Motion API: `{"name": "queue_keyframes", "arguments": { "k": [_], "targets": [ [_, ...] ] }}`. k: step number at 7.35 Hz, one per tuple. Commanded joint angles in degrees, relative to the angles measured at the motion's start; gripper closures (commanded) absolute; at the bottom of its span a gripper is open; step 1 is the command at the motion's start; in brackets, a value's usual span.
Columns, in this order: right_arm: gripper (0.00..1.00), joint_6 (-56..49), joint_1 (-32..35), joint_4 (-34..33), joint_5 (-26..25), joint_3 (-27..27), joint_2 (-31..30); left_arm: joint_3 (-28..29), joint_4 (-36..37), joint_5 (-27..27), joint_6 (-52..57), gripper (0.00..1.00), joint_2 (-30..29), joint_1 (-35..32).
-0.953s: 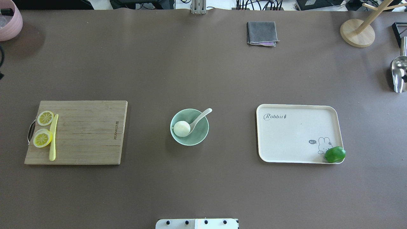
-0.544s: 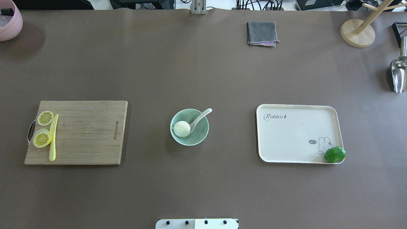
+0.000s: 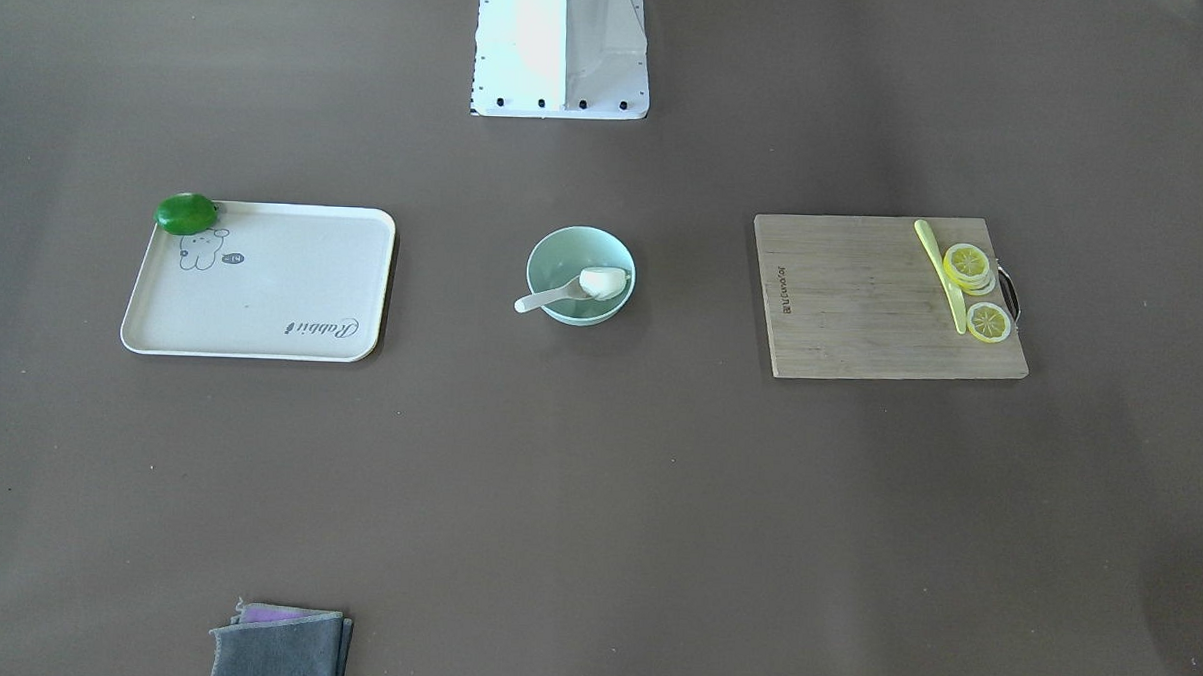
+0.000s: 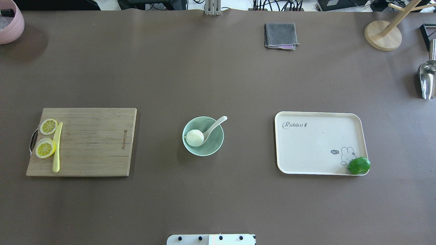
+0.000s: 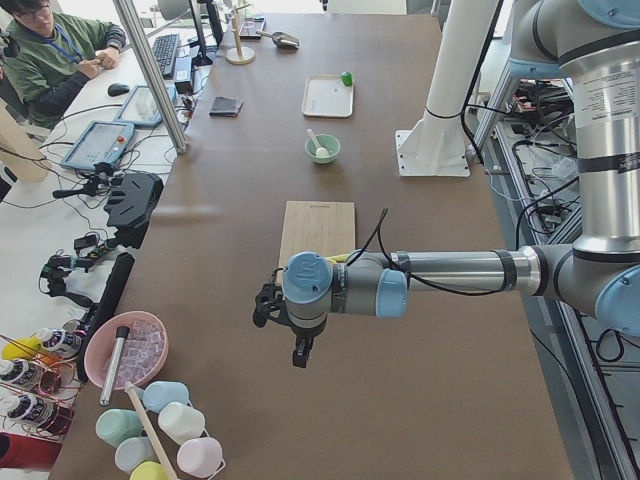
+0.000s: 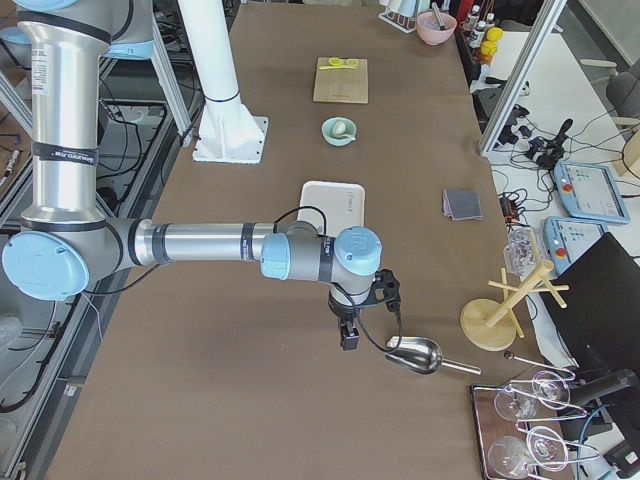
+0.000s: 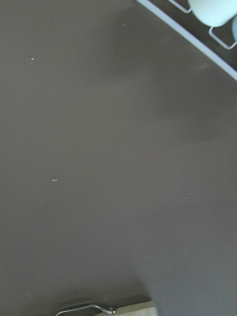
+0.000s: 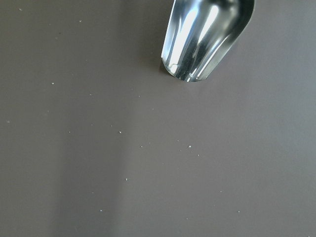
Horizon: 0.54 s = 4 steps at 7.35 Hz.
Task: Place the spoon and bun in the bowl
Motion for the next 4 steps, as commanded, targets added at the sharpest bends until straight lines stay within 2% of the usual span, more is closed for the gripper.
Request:
{"name": "queue_keyframes", "arguments": {
  "k": [1,4],
  "targets": [
    [0.00,-0.1,-0.1,0.0,0.8,0.1,-0.2,-1.0,-0.2,-0.9,0.4,0.02,1.0,0.0],
    [0.00,-0.8,-0.1,0.0,0.8,0.0,-0.4,-1.0,-0.2,-0.7,0.5,0.02,0.6,0.0]
  ]
}}
